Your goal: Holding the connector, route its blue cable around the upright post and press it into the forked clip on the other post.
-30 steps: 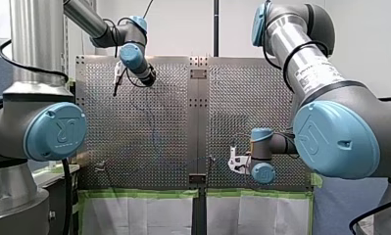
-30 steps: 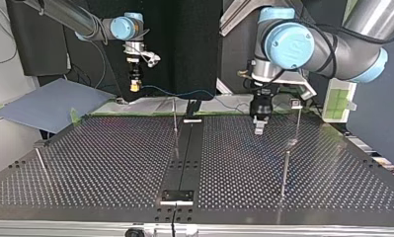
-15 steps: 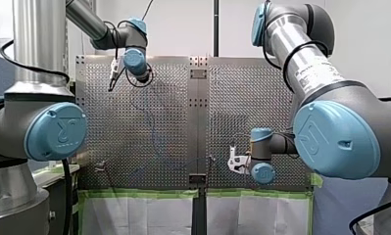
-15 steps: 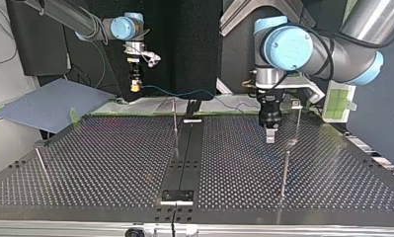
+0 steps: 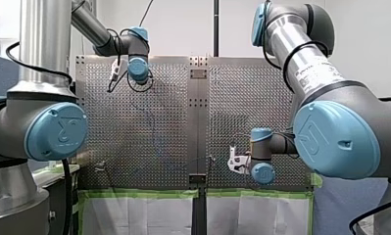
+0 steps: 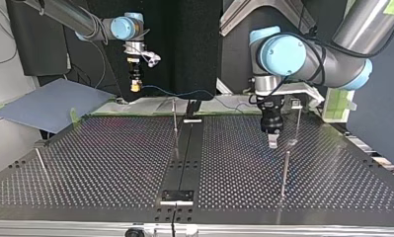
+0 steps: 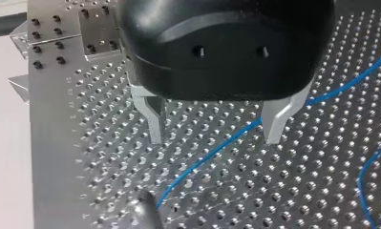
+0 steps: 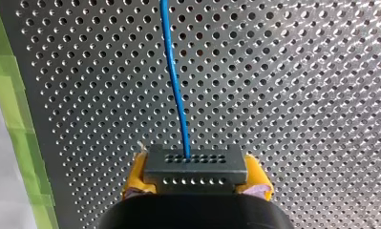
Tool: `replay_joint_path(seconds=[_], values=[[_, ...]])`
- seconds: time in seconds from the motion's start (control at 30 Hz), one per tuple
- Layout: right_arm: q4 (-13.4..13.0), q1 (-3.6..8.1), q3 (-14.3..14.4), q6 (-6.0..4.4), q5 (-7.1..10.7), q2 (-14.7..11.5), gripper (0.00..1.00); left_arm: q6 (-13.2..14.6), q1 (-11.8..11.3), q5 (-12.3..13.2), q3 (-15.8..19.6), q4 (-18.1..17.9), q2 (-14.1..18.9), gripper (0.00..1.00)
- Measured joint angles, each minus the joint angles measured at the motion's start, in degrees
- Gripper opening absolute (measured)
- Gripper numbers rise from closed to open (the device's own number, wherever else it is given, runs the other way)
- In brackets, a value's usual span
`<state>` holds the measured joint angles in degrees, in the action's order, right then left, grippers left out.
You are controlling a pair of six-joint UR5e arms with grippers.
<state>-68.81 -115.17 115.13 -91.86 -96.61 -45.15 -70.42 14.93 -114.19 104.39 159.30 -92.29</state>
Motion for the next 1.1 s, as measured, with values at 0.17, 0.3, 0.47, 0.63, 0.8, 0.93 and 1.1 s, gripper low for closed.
replay_joint_path(seconds=[0.17,0.3,0.47,0.63,0.8,0.93,1.1], values=[[-0.09,-0.01,0.03,0.00,0.01,0.00,0.00,2.30,0.15,1.40,0.00,-2.28,-0.34,1.00],[-0.08,0.00,0.04,0.00,0.01,0.00,0.00,4.23,0.42,1.67,0.00,-4.21,-1.75,1.00],[0.02,0.00,0.03,0.00,0.01,0.00,0.00,6.70,0.01,1.16,-0.02,-6.72,-3.35,1.00],[0.14,-0.01,0.02,0.00,0.01,0.00,0.00,8.03,-0.62,1.10,-0.06,-9.20,-3.60,1.00],[0.13,-0.04,0.02,0.00,0.10,0.00,0.00,8.18,-1.04,1.87,-0.09,-11.66,-3.62,1.00],[0.16,-0.05,0.00,0.00,0.18,0.00,0.00,8.17,-1.13,2.92,-0.08,-13.40,-4.15,1.00],[0.19,-0.05,0.03,0.00,0.21,0.00,0.00,8.38,-1.23,3.26,-0.11,-15.72,-5.22,1.00]])
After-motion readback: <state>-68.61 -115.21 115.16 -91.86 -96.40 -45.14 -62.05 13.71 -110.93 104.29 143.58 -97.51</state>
